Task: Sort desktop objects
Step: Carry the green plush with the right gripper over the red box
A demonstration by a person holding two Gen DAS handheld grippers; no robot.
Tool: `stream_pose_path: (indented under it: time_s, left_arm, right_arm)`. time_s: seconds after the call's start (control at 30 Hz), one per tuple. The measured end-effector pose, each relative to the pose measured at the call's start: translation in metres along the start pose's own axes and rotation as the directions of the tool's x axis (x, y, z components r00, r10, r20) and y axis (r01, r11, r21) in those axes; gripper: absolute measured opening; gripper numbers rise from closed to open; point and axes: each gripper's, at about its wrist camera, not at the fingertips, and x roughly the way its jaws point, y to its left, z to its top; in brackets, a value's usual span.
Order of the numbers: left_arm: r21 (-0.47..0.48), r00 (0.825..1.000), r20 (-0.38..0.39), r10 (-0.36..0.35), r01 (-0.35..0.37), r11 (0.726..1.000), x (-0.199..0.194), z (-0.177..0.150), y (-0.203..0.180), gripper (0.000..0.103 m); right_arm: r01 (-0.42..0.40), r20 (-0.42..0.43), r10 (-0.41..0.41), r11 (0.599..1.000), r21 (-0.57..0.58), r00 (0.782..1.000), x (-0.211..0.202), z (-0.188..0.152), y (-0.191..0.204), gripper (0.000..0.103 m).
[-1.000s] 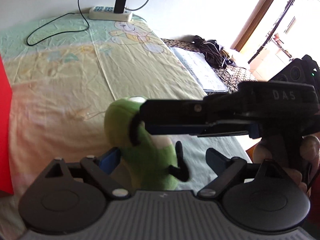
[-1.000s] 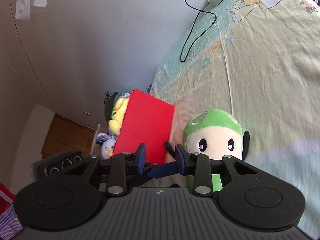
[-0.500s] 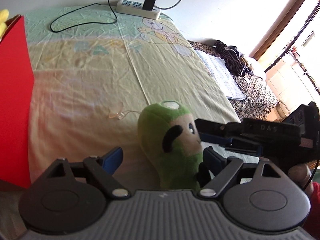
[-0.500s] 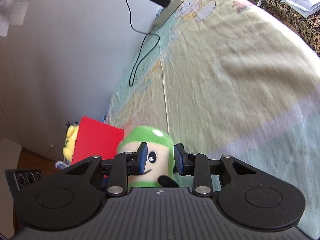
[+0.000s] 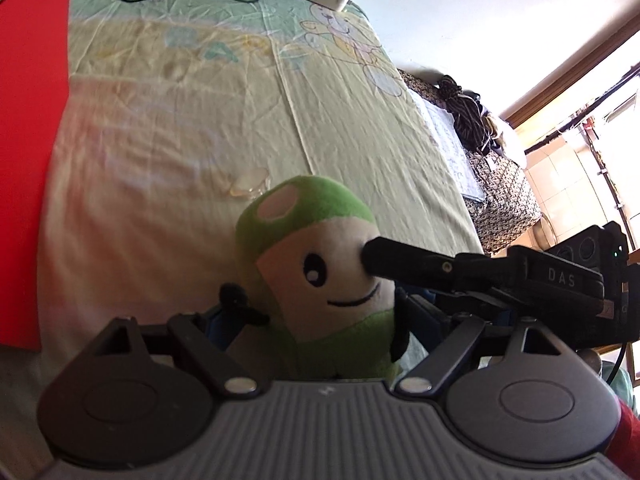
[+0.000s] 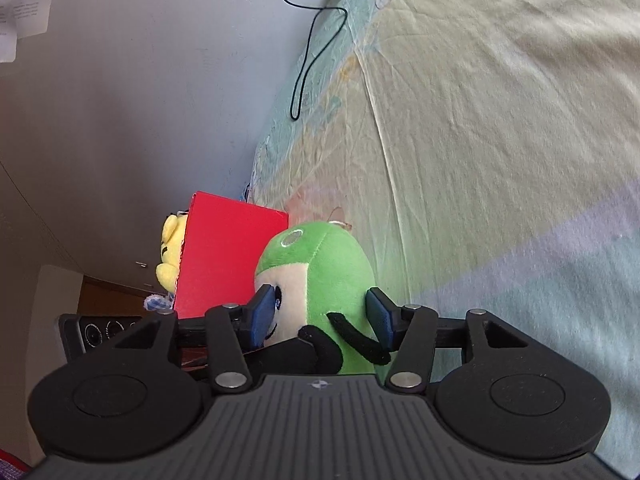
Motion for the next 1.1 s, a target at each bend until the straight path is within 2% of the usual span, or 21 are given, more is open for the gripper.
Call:
stream_pose_path:
  time_s: [0.07, 0.3, 0.53, 0.8, 0.93, 1.1]
  left_arm:
    - [0.018, 1.000, -0.001, 0.008, -0.008, 1.000, 0.000, 0.000, -0.005, 0.084]
    - [0.130, 0.999, 0.015, 0.031, -0.032, 0.991, -0.023, -0.005, -0.025, 0.084]
    - [0.192, 0.992, 0.116, 0.048, -0.070, 0.979, -0.074, -0.013, -0.032, 0.084]
    - [0.221, 0.958, 0.281, 0.062, -0.127, 0.967, -0.146, -0.013, -0.008, 0.084]
    - [0.225, 0.938, 0.337, 0.077, -0.160, 0.961, -0.182, -0.010, 0.019, 0.084]
    - [0.237, 0.905, 0.412, 0.102, -0.215, 0.948, -0.231, -0.001, 0.059, 0.085]
  right_arm:
    - [-0.018, -0.021, 0.019, 0.999, 0.033, 1.000, -0.002, -0.002, -0.001, 0.051]
    - [-0.044, -0.042, 0.043, 0.999, -0.023, 0.998, -0.018, -0.016, 0.022, 0.049]
    - [-0.100, -0.041, 0.096, 0.991, -0.089, 0.994, -0.018, -0.029, 0.063, 0.049]
    - [-0.144, -0.040, 0.139, 0.949, -0.280, 0.990, 0.011, -0.043, 0.136, 0.050]
    - [-0.164, -0.035, 0.161, 0.930, -0.330, 0.986, 0.040, -0.055, 0.168, 0.050]
    - [-0.205, -0.029, 0.210, 0.901, -0.383, 0.977, 0.088, -0.067, 0.210, 0.050]
